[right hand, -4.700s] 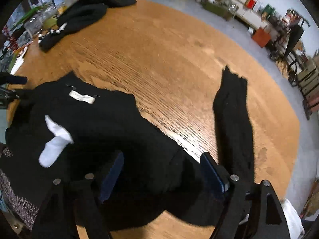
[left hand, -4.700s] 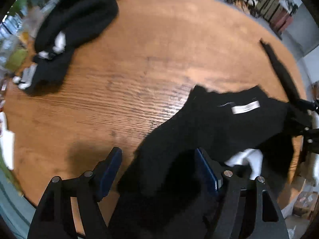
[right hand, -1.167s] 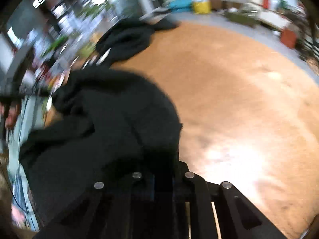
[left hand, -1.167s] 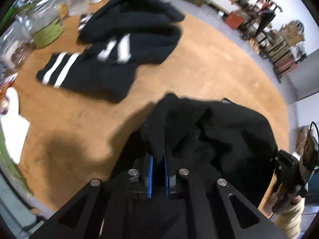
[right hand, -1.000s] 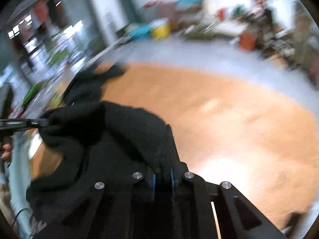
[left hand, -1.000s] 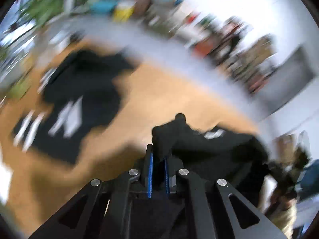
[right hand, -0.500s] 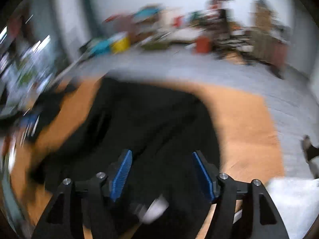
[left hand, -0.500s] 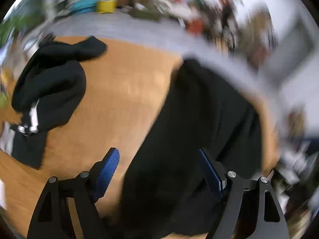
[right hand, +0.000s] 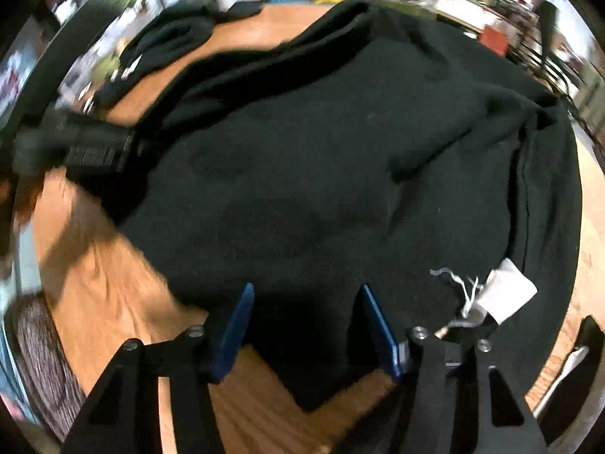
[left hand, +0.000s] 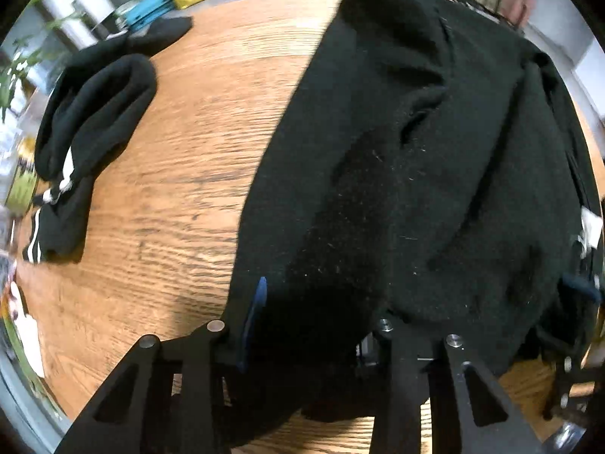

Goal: Fold clothes
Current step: 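Lay the black sweater flat on the table with both grippers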

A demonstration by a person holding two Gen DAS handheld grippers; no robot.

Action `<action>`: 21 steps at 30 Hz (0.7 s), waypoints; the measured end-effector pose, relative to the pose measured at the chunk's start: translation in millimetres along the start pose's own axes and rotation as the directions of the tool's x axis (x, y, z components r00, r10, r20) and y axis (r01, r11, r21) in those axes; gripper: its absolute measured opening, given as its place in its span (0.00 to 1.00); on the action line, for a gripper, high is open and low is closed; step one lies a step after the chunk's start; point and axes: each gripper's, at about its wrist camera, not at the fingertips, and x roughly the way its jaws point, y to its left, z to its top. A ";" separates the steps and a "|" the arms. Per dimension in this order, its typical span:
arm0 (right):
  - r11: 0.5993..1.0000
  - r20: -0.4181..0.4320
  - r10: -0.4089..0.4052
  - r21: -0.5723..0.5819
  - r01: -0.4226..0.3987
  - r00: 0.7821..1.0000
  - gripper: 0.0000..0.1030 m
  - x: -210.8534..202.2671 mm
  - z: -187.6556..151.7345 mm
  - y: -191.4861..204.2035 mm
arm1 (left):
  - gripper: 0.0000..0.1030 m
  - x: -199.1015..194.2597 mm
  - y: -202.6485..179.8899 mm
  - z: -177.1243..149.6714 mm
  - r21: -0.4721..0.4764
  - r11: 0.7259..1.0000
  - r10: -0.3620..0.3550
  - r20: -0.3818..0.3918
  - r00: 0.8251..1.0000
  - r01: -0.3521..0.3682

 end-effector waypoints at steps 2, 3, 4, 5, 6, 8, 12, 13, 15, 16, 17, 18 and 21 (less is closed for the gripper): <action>0.999 -0.048 -0.021 -0.049 0.019 0.999 0.61 -2.9 -14.9 9.4 | 0.38 -2.6 8.8 -3.8 -0.037 0.999 0.002 0.002 1.000 -0.002; 0.997 -0.064 -0.035 -0.077 0.030 0.997 0.61 -4.9 -24.4 16.0 | 0.38 -7.5 13.8 -7.7 -0.062 0.998 -0.011 0.009 1.000 0.011; 0.994 -0.076 -0.050 -0.105 0.042 0.996 0.61 -7.2 -34.5 23.3 | 0.38 -12.3 18.8 -11.6 -0.086 0.996 -0.023 0.017 1.000 0.025; 0.992 -0.079 -0.051 -0.116 0.042 0.996 0.61 -10.0 -43.9 28.4 | 0.38 -17.2 23.8 -15.6 -0.111 0.993 -0.035 0.024 0.999 0.038; 0.992 -0.078 -0.046 -0.118 0.037 0.996 0.61 -13.1 -52.9 32.7 | 0.38 -22.1 28.8 -19.5 -0.135 0.989 -0.048 0.032 0.998 0.051; 0.995 -0.063 -0.013 -0.099 0.007 0.998 0.53 -20.8 -65.6 36.5 | 0.38 -31.8 38.7 -27.4 -0.183 0.980 -0.071 0.048 0.996 0.079; 0.993 0.048 0.109 0.042 -0.111 0.993 0.44 -43.9 -64.6 23.2 | 0.40 -51.3 58.7 -43.1 -0.276 0.952 -0.115 0.085 0.990 0.134; 0.993 0.080 0.101 0.053 -0.105 0.992 0.45 -50.3 -61.6 22.6 | 0.40 -56.2 63.7 -47.0 -0.299 0.943 -0.126 0.094 0.988 0.148; 0.997 0.143 0.055 0.047 -0.063 0.988 0.47 -59.4 -43.8 28.1 | 0.40 -65.9 73.7 -54.9 -0.343 0.923 -0.146 0.115 0.983 0.177; 0.998 0.165 0.044 0.046 -0.052 0.985 0.48 -59.9 -27.8 31.8 | 0.40 -72.3 73.9 -57.6 -0.353 0.915 -0.156 0.141 0.978 0.197; 0.998 0.183 0.031 0.049 -0.041 0.983 0.48 -62.3 -24.7 28.6 | 0.40 -81.2 66.2 -58.3 -0.343 0.912 -0.168 0.194 0.967 0.227; 0.998 0.200 0.018 0.055 -0.030 0.980 0.49 -65.5 -26.9 22.5 | 0.40 -89.3 53.0 -57.4 -0.320 0.913 -0.179 0.243 0.953 0.253; 0.997 0.181 -0.045 0.069 0.033 0.982 0.49 -47.6 2.0 29.7 | 0.31 -88.5 6.5 -40.2 -0.220 0.939 -0.203 0.272 0.941 0.266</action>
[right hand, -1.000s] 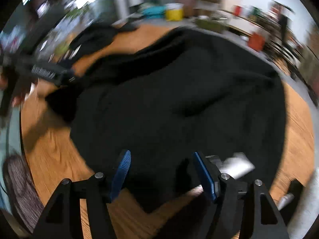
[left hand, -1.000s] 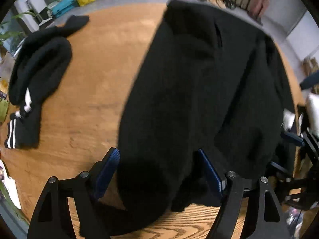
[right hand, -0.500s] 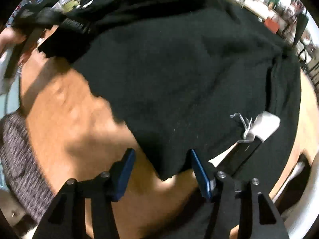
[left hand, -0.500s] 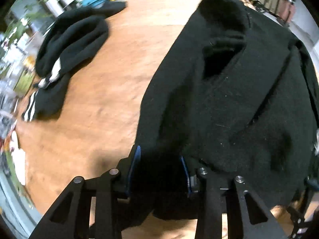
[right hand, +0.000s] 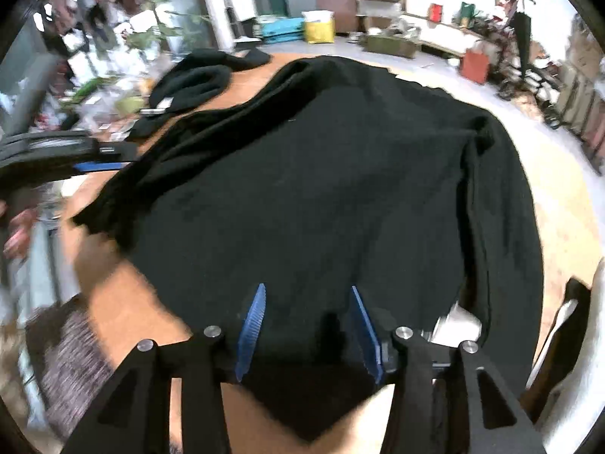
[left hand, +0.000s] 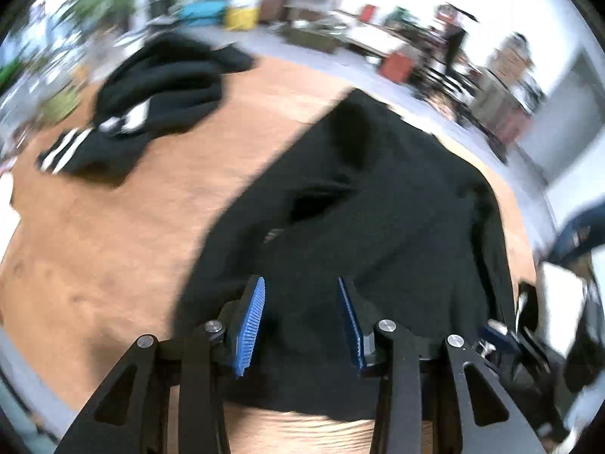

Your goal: Fold clothes

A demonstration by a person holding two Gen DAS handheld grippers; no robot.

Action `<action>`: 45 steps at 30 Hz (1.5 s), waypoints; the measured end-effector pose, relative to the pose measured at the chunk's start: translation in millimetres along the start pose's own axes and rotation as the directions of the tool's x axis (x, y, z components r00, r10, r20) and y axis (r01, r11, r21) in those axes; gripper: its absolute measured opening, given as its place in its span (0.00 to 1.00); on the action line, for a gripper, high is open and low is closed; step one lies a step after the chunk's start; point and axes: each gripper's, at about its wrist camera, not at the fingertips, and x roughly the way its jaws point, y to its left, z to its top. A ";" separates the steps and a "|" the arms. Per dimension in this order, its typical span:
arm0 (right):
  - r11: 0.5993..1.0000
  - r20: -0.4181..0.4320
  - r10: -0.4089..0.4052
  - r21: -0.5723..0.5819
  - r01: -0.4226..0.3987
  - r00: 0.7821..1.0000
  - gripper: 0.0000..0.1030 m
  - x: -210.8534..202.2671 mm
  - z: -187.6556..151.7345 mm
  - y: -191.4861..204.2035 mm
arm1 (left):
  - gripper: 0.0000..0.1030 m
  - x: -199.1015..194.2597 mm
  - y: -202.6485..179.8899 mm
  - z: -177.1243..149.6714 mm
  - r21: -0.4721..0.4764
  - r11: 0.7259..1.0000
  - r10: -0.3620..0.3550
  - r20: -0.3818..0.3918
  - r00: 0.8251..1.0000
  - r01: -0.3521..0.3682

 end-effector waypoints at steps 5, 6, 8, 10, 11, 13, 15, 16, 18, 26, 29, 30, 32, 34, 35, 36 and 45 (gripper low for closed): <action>0.999 -0.112 0.039 0.028 -0.036 0.993 0.60 43.5 5.7 6.2 | 0.27 56.0 -41.2 -7.4 0.047 0.998 -0.024 -0.104 0.994 0.029; 1.000 -0.110 0.023 -0.011 -0.024 0.994 0.63 42.5 3.2 13.9 | 0.27 65.6 -45.1 -11.6 0.058 0.998 -0.005 -0.131 0.991 0.012; 0.997 -0.133 -0.022 -0.083 0.011 0.991 0.63 38.1 -5.9 28.1 | 0.27 81.0 -46.9 -22.7 0.091 0.995 0.048 -0.163 0.985 -0.033; 0.997 -0.159 -0.007 -0.080 -0.005 0.987 0.64 29.1 -17.7 31.8 | 0.24 79.7 -47.4 -29.8 0.150 0.986 0.092 -0.131 0.987 -0.072; 0.996 -0.169 0.000 -0.091 -0.016 0.986 0.64 23.8 -25.6 32.5 | 0.24 78.9 -45.2 -34.0 0.170 0.982 0.107 -0.128 0.986 -0.084; 0.993 -0.186 0.012 -0.110 -0.033 0.983 0.64 12.4 -42.4 33.9 | 0.24 76.4 -38.8 -44.3 0.203 0.974 0.124 -0.133 0.983 -0.095; 0.992 -0.206 0.023 -0.119 -0.048 0.978 0.64 1.0 -58.9 36.6 | 0.23 73.3 -33.1 -55.9 0.232 0.970 0.111 -0.161 0.981 -0.072; 0.990 -0.217 0.025 -0.132 -0.055 0.976 0.64 -3.2 -64.8 41.4 | 0.23 72.0 -31.2 -61.3 0.243 0.968 0.103 -0.181 0.978 -0.057; 0.985 -0.240 0.030 -0.160 -0.070 0.970 0.64 -11.1 -75.4 52.3 | 0.23 71.8 -31.2 -68.4 0.250 0.967 0.104 -0.227 0.968 -0.045; 0.980 -0.091 0.166 -0.095 -0.174 0.982 0.55 -35.2 -26.7 57.9 | 0.24 71.9 -20.0 -56.2 0.110 0.993 -0.011 -0.235 0.972 0.038; 0.983 -0.059 0.172 -0.052 -0.175 0.983 0.58 -23.6 -2.1 49.3 | 0.24 73.5 1.7 -53.1 0.020 0.999 -0.024 -0.211 0.977 0.028; 0.984 -0.084 0.173 -0.036 -0.177 0.981 0.58 -9.2 4.7 48.1 | 0.23 69.1 8.2 -52.9 0.000 0.999 -0.041 -0.200 0.979 0.042; 0.985 -0.151 0.170 -0.013 -0.174 0.974 0.60 17.5 8.0 44.3 | 0.28 60.3 21.1 -52.6 -0.040 0.997 -0.075 -0.177 0.981 0.069; 0.981 -0.133 0.178 -0.052 -0.186 0.975 0.75 23.5 6.2 49.4 | 0.54 43.8 32.2 -54.6 -0.098 0.988 -0.133 -0.153 0.979 0.119; 0.982 -0.130 0.152 -0.095 -0.165 0.980 0.80 25.4 4.6 57.7 | 0.71 36.5 37.8 -52.9 -0.140 0.981 -0.155 -0.138 0.978 0.136; 0.981 -0.132 0.112 -0.146 -0.131 0.985 0.84 27.7 2.9 68.2 | 0.73 31.2 42.2 -48.4 -0.182 0.971 -0.176 -0.118 0.977 0.153; 0.979 -0.087 0.075 -0.182 -0.090 0.993 0.96 32.3 2.5 87.9 | 0.73 67.0 84.7 -52.3 -0.600 0.745 -0.420 -0.085 0.904 0.290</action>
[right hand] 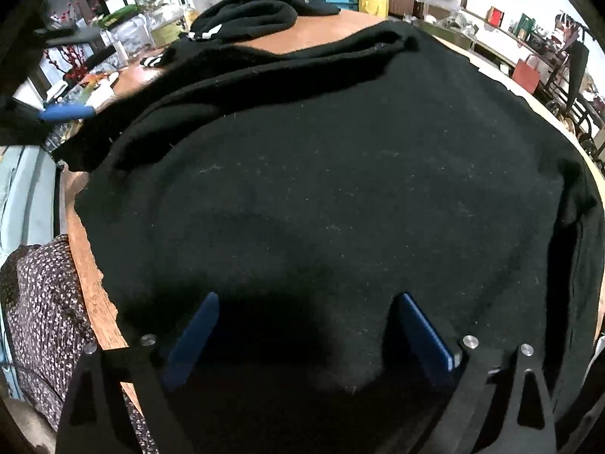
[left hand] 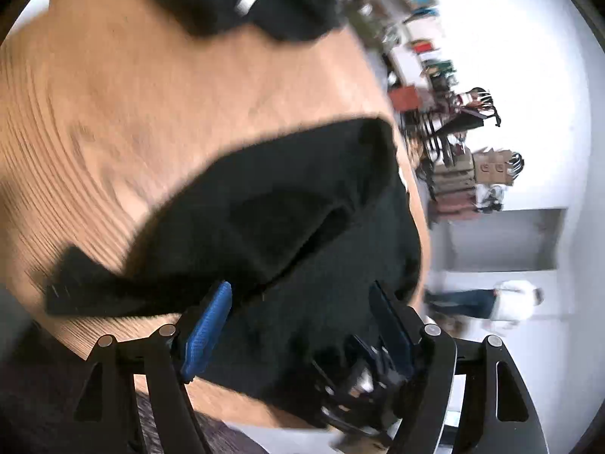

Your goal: Fold clothes

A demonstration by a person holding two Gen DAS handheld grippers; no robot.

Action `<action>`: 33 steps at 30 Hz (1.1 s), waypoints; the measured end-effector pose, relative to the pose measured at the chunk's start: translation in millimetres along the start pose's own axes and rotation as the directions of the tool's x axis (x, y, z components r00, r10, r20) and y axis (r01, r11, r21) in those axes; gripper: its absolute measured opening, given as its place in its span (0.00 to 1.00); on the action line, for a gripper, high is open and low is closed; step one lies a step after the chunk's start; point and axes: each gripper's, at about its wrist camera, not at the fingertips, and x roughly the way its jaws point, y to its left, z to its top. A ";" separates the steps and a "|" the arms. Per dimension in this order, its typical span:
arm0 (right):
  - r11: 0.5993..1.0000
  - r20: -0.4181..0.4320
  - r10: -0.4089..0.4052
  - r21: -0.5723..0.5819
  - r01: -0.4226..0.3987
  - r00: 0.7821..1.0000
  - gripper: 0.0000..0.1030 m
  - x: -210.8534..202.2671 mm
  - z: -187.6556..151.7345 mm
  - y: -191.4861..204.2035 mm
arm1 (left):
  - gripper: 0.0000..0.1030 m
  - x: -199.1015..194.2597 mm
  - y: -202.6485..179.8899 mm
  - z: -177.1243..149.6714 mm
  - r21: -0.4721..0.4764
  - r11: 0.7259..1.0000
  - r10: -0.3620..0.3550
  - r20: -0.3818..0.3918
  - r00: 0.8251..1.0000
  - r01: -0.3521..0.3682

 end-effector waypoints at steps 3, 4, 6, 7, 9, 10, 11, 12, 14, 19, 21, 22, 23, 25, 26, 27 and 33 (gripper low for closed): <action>1.000 0.015 0.003 0.005 -0.003 1.000 0.96 -2.1 -1.0 0.8 | 0.73 8.4 20.8 7.1 -0.154 0.985 -0.083 -0.038 0.996 0.077; 1.000 0.019 0.005 0.010 -0.006 1.000 0.96 -2.7 -0.8 0.7 | 0.73 8.3 27.4 6.7 -0.201 0.975 -0.105 -0.038 0.994 0.095; 1.000 0.026 0.015 0.020 -0.016 1.000 0.96 -3.9 -0.4 -0.9 | 0.73 3.4 35.1 1.6 -0.264 0.956 -0.129 0.006 0.992 0.126; 0.999 0.032 0.023 0.023 -0.024 0.999 0.96 -4.4 -1.0 -2.1 | 0.73 3.1 35.7 1.0 -0.274 0.952 -0.136 0.025 0.990 0.138; 0.999 0.044 0.036 0.027 -0.038 0.998 0.96 -5.2 -4.1 -3.1 | 0.73 5.6 35.1 -1.7 -0.302 0.943 -0.133 0.049 0.990 0.141; 0.999 0.048 0.040 0.026 -0.041 0.998 0.96 -5.5 -7.3 -2.7 | 0.73 9.1 35.0 -2.3 -0.320 0.938 -0.124 0.054 0.991 0.135; 0.999 0.053 0.043 0.026 -0.044 0.998 0.96 -5.8 -10.4 -2.2 | 0.73 14.2 35.3 -1.2 -0.336 0.933 -0.112 0.056 0.992 0.125; 0.999 0.055 0.043 0.026 -0.044 0.998 0.96 -6.3 -13.0 -2.8 | 0.73 17.9 35.0 -0.4 -0.349 0.930 -0.098 0.068 0.993 0.116; 0.999 0.057 0.039 0.026 -0.041 0.998 0.96 -7.7 -17.7 -4.7 | 0.72 18.2 32.9 1.6 -0.364 0.925 -0.082 0.097 0.992 0.112; 0.999 0.072 0.047 0.023 -0.048 0.996 0.96 -8.4 -28.9 -12.9 | 0.66 16.3 26.8 12.7 -0.348 0.934 -0.038 0.135 0.990 0.083; 0.998 0.078 0.053 0.023 -0.054 0.996 0.96 -11.9 -35.4 -16.5 | 0.53 16.6 24.5 18.3 -0.334 0.940 -0.017 0.142 0.990 0.064; 0.998 0.081 0.055 0.023 -0.057 0.995 0.96 -12.2 -36.1 -16.8 | 0.43 16.7 23.4 21.1 -0.327 0.944 -0.007 0.146 0.989 0.055; 0.998 0.083 0.056 0.024 -0.058 0.995 0.96 -12.2 -36.3 -16.9 | 0.31 16.0 21.7 22.3 -0.312 0.949 0.001 0.149 0.989 0.046; 0.998 0.086 0.058 0.025 -0.060 0.995 0.96 -12.3 -37.1 -17.1 | 0.31 11.7 14.8 20.0 -0.250 0.968 0.008 0.145 0.989 0.028; 0.998 0.087 0.060 0.026 -0.062 0.994 0.96 -13.2 -38.6 -18.2 | 0.31 9.5 7.5 19.6 -0.200 0.980 0.015 0.123 0.992 0.010; 0.998 0.089 0.062 0.027 -0.065 0.994 0.96 -14.2 -40.3 -19.6 | 0.32 7.3 0.1 19.2 -0.150 0.989 0.023 0.101 0.995 -0.007; 0.997 0.096 0.064 0.037 -0.068 0.993 0.96 -9.0 -34.8 -15.7 | 0.56 -19.7 -8.9 14.8 -0.066 0.974 0.223 0.117 0.968 -0.217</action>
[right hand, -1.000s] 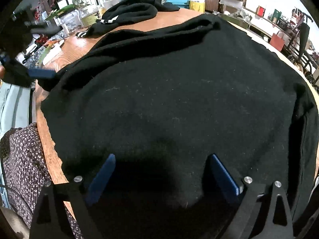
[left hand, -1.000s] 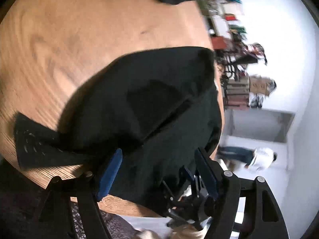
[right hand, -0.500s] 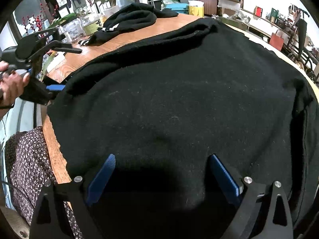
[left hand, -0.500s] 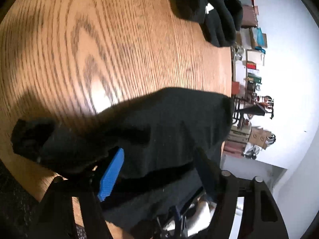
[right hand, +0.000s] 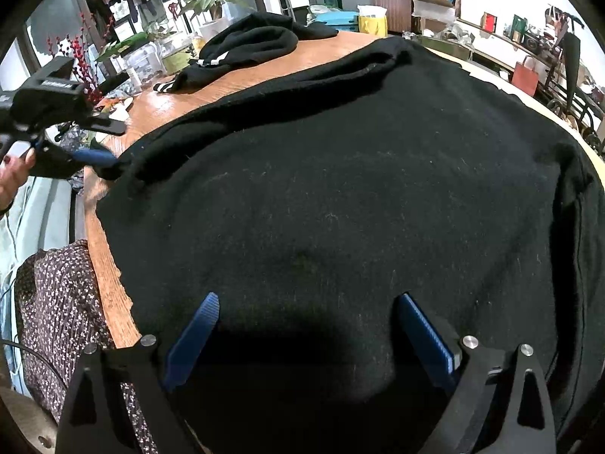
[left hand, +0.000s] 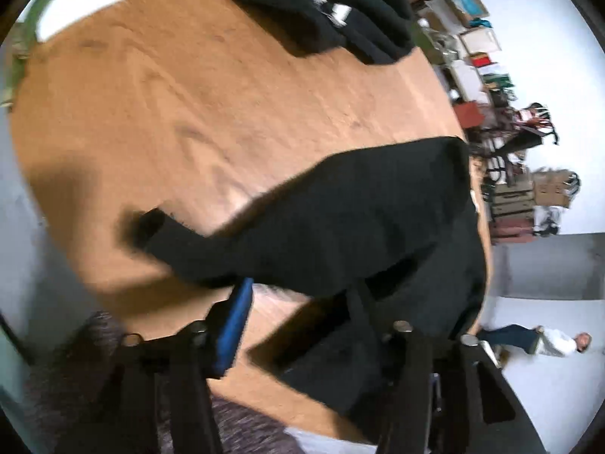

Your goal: Fold clothes

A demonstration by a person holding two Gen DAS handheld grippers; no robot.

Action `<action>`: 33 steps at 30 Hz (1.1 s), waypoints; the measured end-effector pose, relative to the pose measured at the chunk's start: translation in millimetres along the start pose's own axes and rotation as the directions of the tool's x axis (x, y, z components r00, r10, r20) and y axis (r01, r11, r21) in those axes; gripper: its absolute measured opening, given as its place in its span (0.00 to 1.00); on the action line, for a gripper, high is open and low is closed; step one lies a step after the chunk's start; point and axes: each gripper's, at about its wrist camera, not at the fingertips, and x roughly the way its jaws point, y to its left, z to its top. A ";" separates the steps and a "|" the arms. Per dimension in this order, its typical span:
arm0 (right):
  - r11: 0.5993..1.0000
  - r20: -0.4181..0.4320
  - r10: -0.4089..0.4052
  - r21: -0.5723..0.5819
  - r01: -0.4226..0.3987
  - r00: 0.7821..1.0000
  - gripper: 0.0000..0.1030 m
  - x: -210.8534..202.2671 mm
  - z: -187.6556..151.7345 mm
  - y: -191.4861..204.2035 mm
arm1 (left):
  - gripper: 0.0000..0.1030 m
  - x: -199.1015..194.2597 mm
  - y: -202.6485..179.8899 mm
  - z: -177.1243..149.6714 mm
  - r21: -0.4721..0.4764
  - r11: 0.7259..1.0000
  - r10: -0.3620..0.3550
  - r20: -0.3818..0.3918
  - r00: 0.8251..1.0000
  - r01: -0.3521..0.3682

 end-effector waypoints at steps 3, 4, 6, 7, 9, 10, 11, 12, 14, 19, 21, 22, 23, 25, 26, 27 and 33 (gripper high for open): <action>1.000 0.003 0.001 0.003 -0.001 1.000 0.96 1.2 0.8 1.1 | 0.60 -8.8 13.2 -1.6 -0.016 0.999 0.036 0.041 0.999 -0.035; 1.000 0.002 0.000 0.003 0.000 1.000 0.96 2.9 2.1 2.3 | 0.61 -9.8 16.9 0.2 -0.025 0.999 0.038 0.050 0.998 -0.036; 1.000 0.001 0.001 0.000 -0.001 1.000 0.96 3.4 2.6 2.9 | 0.61 -7.9 23.5 4.1 -0.047 0.998 0.033 0.048 0.998 -0.030; 1.000 0.001 0.001 0.000 -0.001 1.000 0.96 3.2 2.5 2.8 | 0.61 -5.4 27.5 4.7 -0.059 0.998 0.032 0.039 0.999 -0.029; 1.000 0.004 0.001 0.002 -0.001 1.000 0.96 2.8 2.1 2.6 | 0.61 1.9 36.3 8.0 -0.094 0.995 0.025 0.026 0.999 -0.023; 1.000 0.005 0.001 0.003 -0.001 1.000 0.96 2.5 1.9 2.5 | 0.61 6.6 41.2 10.4 -0.114 0.993 0.014 0.031 0.999 -0.011; 1.000 0.007 0.001 0.003 -0.001 1.000 0.96 2.3 1.8 2.4 | 0.61 11.2 45.5 13.1 -0.136 0.991 -0.002 0.047 0.999 0.009; 1.000 0.008 0.001 0.004 -0.001 1.000 0.96 2.0 1.6 2.3 | 0.56 15.3 47.6 15.2 -0.154 0.988 -0.010 0.064 0.998 0.020; 1.000 0.010 0.003 0.008 -0.003 1.000 0.96 1.6 1.1 2.9 | 0.29 21.8 47.2 17.2 -0.127 0.992 -0.003 0.102 0.995 0.016; 0.995 0.033 0.049 0.081 -0.052 0.998 0.96 -4.5 -0.8 -6.9 | 0.11 6.6 6.6 36.0 -0.033 0.999 -0.004 0.255 0.967 0.013; 0.986 0.032 0.079 0.144 -0.083 0.996 0.90 -10.0 -2.1 -15.6 | 0.11 -28.6 -44.7 42.2 0.101 0.995 -0.056 0.379 0.924 0.018; 0.981 0.026 0.094 0.171 -0.097 0.995 0.88 -12.7 -3.0 -20.0 | 0.11 -48.5 -74.1 39.9 0.186 0.982 -0.107 0.430 0.896 0.028; 0.976 0.022 0.098 0.194 -0.100 0.995 0.86 -16.4 -5.3 -24.5 | 0.11 -72.4 -110.0 28.7 0.300 0.952 -0.195 0.462 0.865 0.054; 0.966 0.015 0.099 0.237 -0.099 0.995 0.85 -24.7 -10.9 -33.7 | 0.11 -108.3 -174.3 4.1 0.505 0.859 -0.351 0.466 0.812 0.082; 0.963 0.016 0.084 0.256 -0.085 0.996 0.85 -30.5 -14.9 -38.1 | 0.11 -100.4 -189.9 -12.8 0.573 0.815 -0.377 0.401 0.835 0.092; 0.960 0.019 0.063 0.271 -0.066 0.998 0.85 -36.8 -19.0 -42.6 | 0.11 -92.5 -205.6 -29.7 0.636 0.764 -0.396 0.335 0.855 0.105; 0.917 0.057 -0.091 0.395 0.061 0.994 0.86 -89.0 -44.4 -82.1 | 0.71 -45.0 -299.7 -130.9 0.894 0.377 -0.383 -0.090 0.920 0.244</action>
